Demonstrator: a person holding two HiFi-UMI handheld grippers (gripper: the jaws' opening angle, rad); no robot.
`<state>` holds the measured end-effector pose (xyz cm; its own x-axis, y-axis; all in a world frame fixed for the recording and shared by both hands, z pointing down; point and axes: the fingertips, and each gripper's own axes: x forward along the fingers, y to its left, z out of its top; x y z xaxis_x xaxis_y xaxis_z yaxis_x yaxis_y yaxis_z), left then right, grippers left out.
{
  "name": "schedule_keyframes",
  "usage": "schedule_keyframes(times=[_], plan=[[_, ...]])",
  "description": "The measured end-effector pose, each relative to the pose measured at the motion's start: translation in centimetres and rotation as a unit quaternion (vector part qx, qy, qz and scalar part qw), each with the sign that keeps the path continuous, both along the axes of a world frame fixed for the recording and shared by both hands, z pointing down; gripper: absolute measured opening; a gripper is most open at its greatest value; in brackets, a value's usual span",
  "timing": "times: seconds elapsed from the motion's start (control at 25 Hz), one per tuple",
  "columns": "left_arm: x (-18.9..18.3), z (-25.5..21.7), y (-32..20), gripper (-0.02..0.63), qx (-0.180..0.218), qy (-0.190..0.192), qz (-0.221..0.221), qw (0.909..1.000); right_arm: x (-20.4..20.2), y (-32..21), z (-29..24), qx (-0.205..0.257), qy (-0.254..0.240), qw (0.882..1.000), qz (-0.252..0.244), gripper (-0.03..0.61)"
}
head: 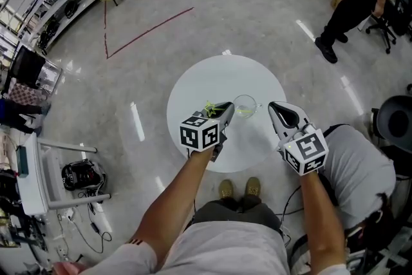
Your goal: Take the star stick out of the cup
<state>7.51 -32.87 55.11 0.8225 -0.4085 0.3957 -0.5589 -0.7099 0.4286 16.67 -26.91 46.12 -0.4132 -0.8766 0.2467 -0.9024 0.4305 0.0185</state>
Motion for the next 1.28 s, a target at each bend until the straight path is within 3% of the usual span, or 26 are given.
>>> schedule_keyframes(times=[0.36, 0.68, 1.28], plan=[[-0.7, -4.2, 0.5, 0.028, 0.054, 0.008, 0.014, 0.9984, 0.9, 0.2, -1.1, 0.009, -0.005, 1.000, -0.001, 0.012], [-1.9, -11.2, 1.7, 0.028, 0.103, 0.064, 0.016, 0.9925, 1.3, 0.5, -3.7, 0.029, -0.012, 0.999, -0.005, 0.012], [-5.2, -21.4, 5.4, 0.028, 0.208, 0.154, 0.008, 0.9658, -1.0, 1.8, -11.2, 0.104, -0.035, 0.993, -0.032, 0.012]])
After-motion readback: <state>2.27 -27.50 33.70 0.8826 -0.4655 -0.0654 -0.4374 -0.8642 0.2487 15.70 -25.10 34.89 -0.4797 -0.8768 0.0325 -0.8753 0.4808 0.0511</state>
